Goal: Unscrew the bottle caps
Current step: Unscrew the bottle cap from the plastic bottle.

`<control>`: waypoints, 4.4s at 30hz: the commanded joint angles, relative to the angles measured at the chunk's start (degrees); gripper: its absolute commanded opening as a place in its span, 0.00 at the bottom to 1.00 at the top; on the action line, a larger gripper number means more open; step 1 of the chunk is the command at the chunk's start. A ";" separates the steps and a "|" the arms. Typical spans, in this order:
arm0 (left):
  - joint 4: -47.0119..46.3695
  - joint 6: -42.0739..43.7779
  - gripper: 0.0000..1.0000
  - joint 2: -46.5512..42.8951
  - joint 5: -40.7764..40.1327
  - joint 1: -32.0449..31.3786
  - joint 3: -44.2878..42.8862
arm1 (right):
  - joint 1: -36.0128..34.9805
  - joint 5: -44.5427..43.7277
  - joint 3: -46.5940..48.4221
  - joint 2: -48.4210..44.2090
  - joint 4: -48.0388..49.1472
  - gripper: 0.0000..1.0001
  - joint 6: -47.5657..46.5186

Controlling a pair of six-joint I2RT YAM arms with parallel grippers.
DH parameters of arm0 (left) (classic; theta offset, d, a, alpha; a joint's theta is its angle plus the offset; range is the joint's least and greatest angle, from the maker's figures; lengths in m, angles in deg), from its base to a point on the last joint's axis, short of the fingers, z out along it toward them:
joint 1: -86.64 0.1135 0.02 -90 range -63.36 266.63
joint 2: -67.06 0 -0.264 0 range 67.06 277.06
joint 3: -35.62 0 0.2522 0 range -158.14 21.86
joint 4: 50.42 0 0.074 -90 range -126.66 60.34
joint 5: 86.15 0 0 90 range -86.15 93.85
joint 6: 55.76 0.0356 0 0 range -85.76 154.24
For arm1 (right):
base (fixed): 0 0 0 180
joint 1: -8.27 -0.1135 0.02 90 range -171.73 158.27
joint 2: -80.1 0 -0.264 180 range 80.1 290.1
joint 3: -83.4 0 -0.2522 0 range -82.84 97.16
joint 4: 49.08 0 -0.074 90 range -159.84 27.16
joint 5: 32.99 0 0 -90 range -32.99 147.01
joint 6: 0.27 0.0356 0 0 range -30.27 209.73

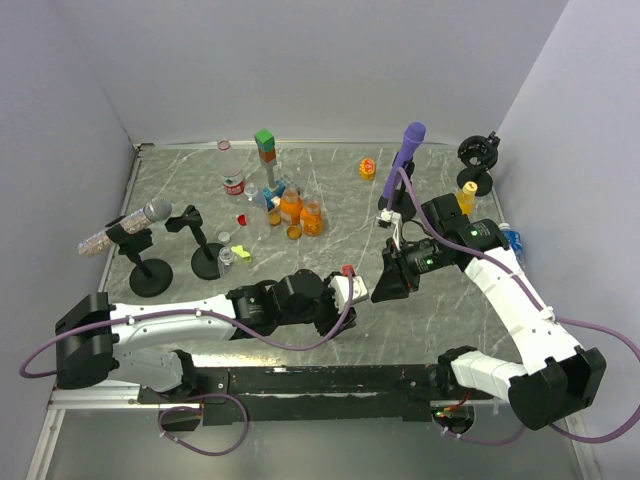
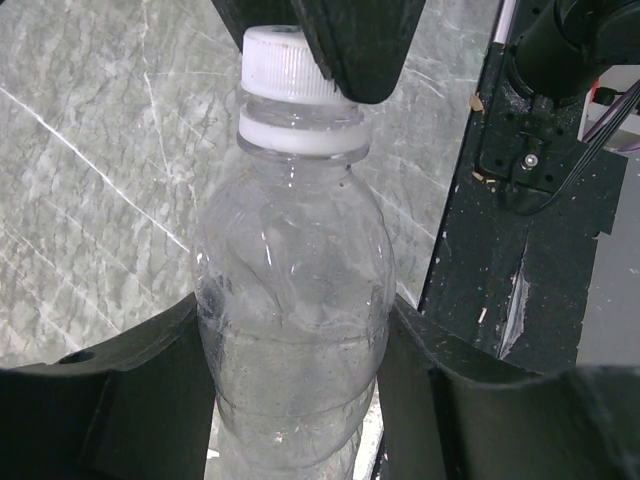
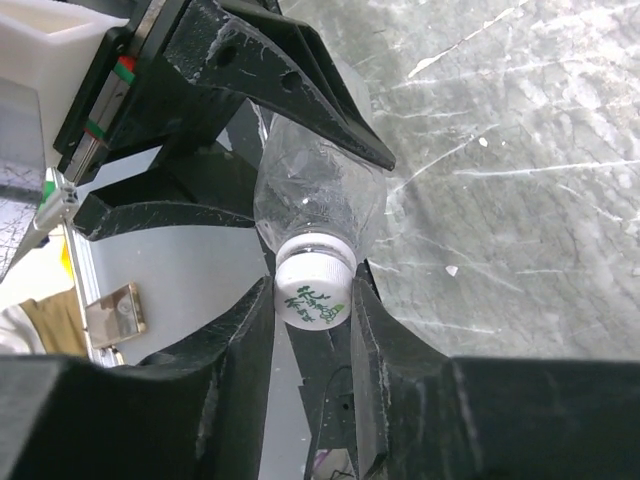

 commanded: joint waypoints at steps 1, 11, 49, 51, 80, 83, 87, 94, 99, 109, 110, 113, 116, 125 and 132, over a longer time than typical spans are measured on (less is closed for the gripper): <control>-3.52 -0.81 0.33 -2.17 1.55 0.19 -0.60 | 0.00 3.22 1.18 -0.17 -2.28 0.21 -3.49; -1.15 0.86 0.30 -4.46 25.44 6.24 -0.50 | -0.79 9.90 4.17 -6.75 -12.47 0.12 -40.97; 3.25 2.18 0.28 -8.24 -9.32 -0.50 -0.41 | 5.35 3.40 1.20 -14.50 10.26 0.98 10.79; 2.98 2.35 0.27 -7.01 -12.58 -1.74 -1.20 | 7.64 5.93 -0.30 -12.41 11.16 0.98 14.42; -0.53 2.00 0.28 0.64 -17.25 -4.56 -5.25 | 3.78 4.19 -1.37 -1.05 8.35 0.32 13.11; -0.10 1.91 0.28 0.38 -16.90 -4.65 -5.34 | 3.43 5.07 -0.66 -0.70 6.86 0.22 10.48; -0.27 2.35 0.28 -1.81 -13.66 -4.56 -4.20 | 2.73 8.40 1.35 -0.18 2.03 0.16 1.02; -0.01 4.46 0.30 -8.23 10.57 -0.09 -0.07 | -0.96 11.05 4.00 -2.45 -10.97 0.10 -31.04; 4.11 5.08 0.29 -7.71 24.22 4.49 -0.94 | -5.26 7.98 1.19 -8.78 -8.90 0.11 -47.09; 6.68 6.05 0.28 -5.60 20.55 5.37 -2.35 | -7.21 4.19 0.66 -9.84 -3.09 0.21 -39.11; 6.41 5.87 0.28 -5.60 19.76 5.37 -2.18 | -7.21 3.93 0.22 -10.36 -1.43 0.24 -36.66; 6.06 5.52 0.27 -6.12 16.69 5.37 -1.65 | -7.21 1.39 0.74 -11.51 2.00 0.47 -28.23; 6.41 4.38 0.27 -6.65 12.82 5.29 -1.39 | -7.03 -3.27 3.81 -12.74 3.43 0.79 -18.90; 2.90 -1.25 0.26 -6.57 -9.58 -2.53 -1.20 | 0.34 -6.46 1.80 -17.76 11.34 0.99 14.66; 1.32 -3.45 0.26 -0.95 -24.09 -8.42 -5.25 | 5.01 0.24 -0.40 -11.88 8.35 0.87 19.70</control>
